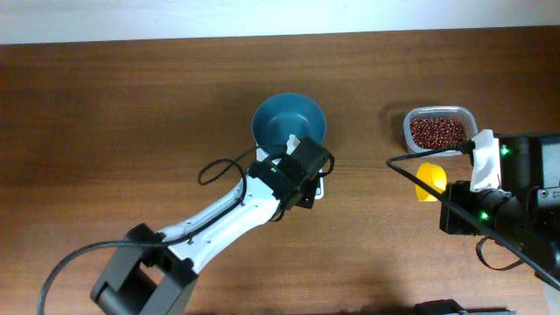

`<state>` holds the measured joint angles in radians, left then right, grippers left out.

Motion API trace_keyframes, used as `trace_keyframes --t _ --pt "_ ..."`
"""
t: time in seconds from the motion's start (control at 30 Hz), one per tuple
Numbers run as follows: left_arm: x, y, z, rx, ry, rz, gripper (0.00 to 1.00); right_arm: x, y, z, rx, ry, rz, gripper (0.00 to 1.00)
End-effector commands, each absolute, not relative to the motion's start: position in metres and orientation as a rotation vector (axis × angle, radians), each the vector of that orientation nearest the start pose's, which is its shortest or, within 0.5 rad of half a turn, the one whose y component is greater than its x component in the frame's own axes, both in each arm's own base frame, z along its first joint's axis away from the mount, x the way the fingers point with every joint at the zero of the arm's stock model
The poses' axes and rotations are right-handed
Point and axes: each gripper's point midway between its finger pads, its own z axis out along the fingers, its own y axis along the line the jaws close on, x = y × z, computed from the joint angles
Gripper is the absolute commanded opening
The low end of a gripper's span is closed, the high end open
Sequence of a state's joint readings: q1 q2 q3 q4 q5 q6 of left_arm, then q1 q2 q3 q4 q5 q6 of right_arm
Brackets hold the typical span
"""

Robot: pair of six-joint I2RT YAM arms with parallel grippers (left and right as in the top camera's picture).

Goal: Scoop item into bowl and weigh 50g on scale
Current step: 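Move left gripper to the teal bowl on the scale, then press scale button with left gripper, then pull left arm back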

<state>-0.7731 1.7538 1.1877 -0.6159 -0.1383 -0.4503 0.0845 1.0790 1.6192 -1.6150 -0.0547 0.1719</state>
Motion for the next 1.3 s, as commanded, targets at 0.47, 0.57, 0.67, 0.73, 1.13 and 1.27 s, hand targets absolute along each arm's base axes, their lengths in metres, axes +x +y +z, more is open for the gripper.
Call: trace_keyframes --t 0.47,0.57,0.67,0.73,1.13,1.27 --pt "0.323 -0.268 0.040 0.370 2.672 -0.088 0.00 0.196 0.027 0.310 0.088 2.628 0.170 0.04" --pt "0.323 -0.268 0.039 0.369 2.667 -0.093 0.00 0.196 0.027 0.310 0.088 2.628 0.170 0.04" --pt "0.322 -0.267 0.035 0.367 2.664 -0.095 0.00 0.198 0.027 0.311 0.087 2.617 0.172 0.04" --pt "0.322 -0.267 0.033 0.367 2.662 -0.097 0.00 0.199 0.027 0.312 0.086 2.612 0.172 0.04" --pt "0.326 -0.265 0.029 0.357 2.648 -0.071 0.00 0.199 0.027 0.312 0.086 2.612 0.172 0.04" --pt "0.326 -0.264 0.017 0.362 2.664 -0.056 0.00 0.199 0.027 0.312 0.086 2.612 0.172 0.04"
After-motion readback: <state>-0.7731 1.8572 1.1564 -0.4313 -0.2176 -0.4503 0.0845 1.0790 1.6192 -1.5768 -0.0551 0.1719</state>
